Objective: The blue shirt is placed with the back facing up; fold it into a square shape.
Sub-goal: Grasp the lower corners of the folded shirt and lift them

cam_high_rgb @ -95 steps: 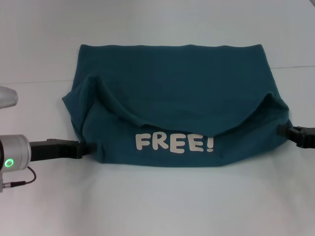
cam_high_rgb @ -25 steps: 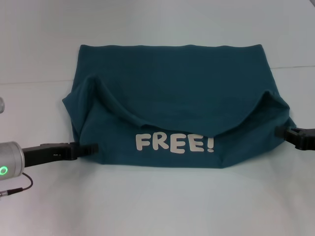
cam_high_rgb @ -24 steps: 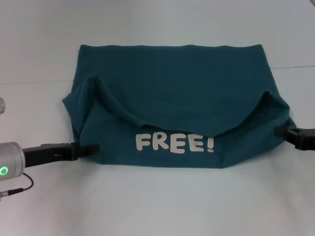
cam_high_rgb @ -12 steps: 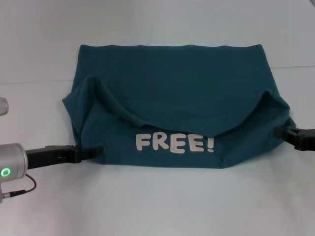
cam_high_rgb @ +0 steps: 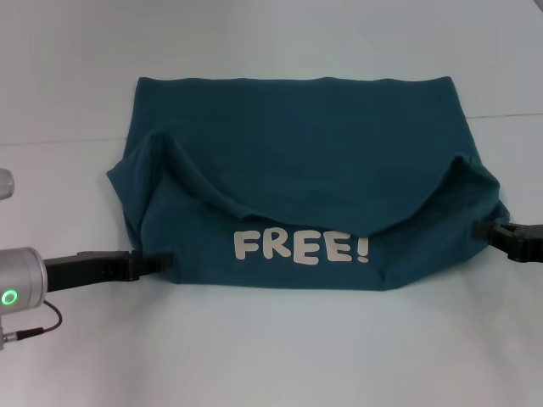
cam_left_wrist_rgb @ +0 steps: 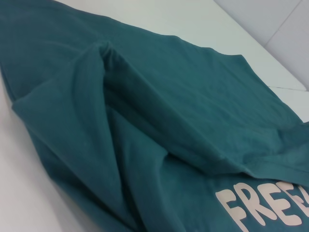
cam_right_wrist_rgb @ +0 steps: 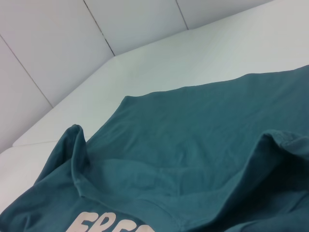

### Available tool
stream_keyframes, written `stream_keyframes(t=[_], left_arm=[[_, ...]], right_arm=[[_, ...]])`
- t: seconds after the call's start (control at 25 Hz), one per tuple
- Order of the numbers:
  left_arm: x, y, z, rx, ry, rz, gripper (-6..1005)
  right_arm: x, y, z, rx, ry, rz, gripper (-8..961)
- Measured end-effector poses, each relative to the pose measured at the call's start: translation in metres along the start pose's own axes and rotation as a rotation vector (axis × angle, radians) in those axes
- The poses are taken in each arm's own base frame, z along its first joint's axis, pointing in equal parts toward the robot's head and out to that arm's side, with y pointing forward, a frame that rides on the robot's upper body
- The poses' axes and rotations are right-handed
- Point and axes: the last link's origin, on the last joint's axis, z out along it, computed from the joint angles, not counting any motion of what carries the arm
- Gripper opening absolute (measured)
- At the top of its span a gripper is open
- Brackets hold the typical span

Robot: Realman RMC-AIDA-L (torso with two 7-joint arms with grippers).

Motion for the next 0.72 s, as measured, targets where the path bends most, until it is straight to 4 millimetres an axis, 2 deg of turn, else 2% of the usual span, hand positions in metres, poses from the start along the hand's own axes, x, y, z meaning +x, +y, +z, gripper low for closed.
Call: stream_keyframes(t=[0.04,0.24,0.48,0.68,0.72], left_arm=[[-0.0001,-0.0001,0.0,0.0,0.0,0.001,520],[-0.0004,0.0019,0.0016,-0.006,-0.01,0.044,519],[0.0018,0.0073,0.006,-0.022,-0.036,0.085,386],[0.0031,0.0066,0.0073,-0.016,-0.038,0.086,158],[0.0033,0.0064,0.0074,-0.015,-0.038,0.085,138]], right_arm=[[0.0001,0.0,0.0,0.0,0.0,0.0,25],[-0.0008,0.0003,0.0006,-0.001,-0.002,-0.001,26],[-0.0022,0.0013,0.0024,-0.006,-0.002,-0.005,25],[-0.0017,0.001,0.0017,-0.003,-0.006,-0.002,26],[-0.0015,0.0009,0.0016,-0.003,-0.006,-0.001,26]])
